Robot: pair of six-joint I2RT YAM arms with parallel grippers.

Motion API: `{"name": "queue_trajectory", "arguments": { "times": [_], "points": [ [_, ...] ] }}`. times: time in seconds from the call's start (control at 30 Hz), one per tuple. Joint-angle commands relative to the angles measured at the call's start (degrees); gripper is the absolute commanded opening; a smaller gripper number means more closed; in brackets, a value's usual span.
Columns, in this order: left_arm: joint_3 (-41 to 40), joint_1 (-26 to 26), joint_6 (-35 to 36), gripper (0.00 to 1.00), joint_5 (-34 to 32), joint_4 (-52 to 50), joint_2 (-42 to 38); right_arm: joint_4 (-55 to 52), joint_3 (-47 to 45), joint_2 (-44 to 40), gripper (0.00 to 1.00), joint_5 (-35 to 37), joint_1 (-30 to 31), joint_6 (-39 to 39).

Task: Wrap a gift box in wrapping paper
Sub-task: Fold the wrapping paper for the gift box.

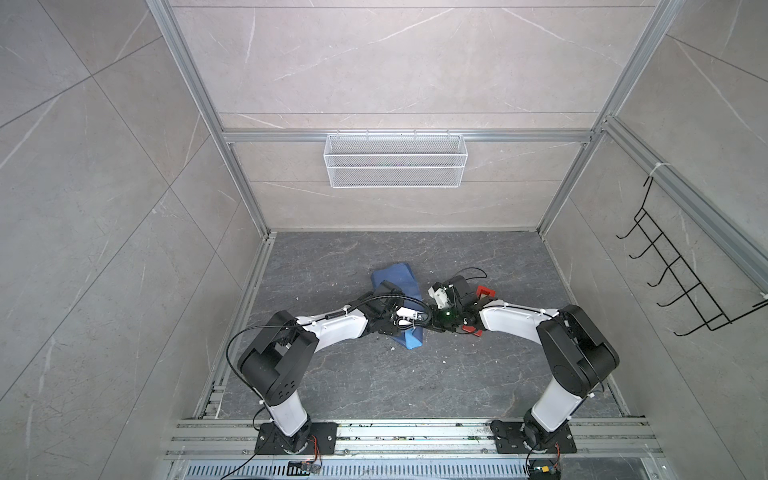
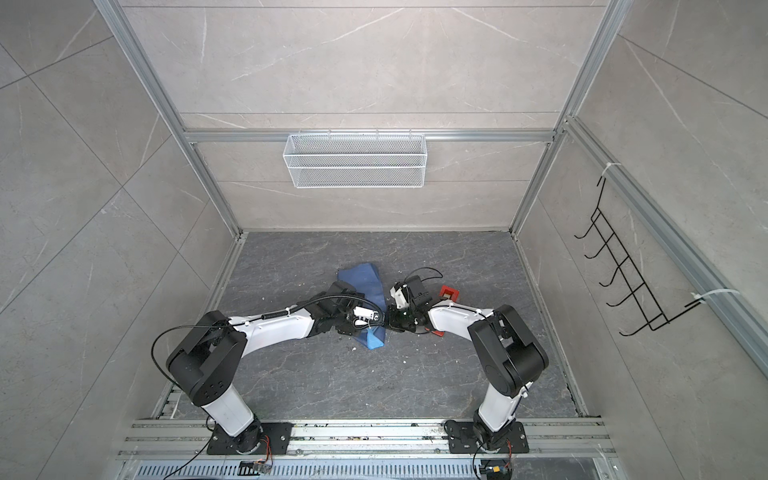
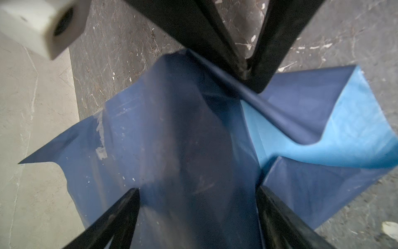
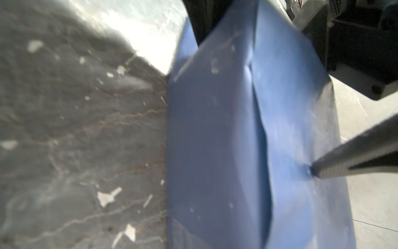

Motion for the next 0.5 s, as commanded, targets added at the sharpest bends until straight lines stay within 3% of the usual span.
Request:
{"name": "queue_trajectory", "arguments": {
  "times": [0.0,0.2,0.47],
  "points": [
    [-1.23,0.15,-1.55,0.86,1.6,-5.87,3.34,8.1,-1.01,2.59,0.0,0.47,0.37,4.04],
    [-1.72,0.21,-0.94,0.86,2.82,-5.46,3.52,20.57,-4.51,5.03,0.0,-0.47,1.37,9.25],
    [-0.84,0.15,-1.64,0.86,4.37,-5.81,3.98,28.54,-10.19,3.33,0.0,5.69,3.0,12.34]
  ]
}}
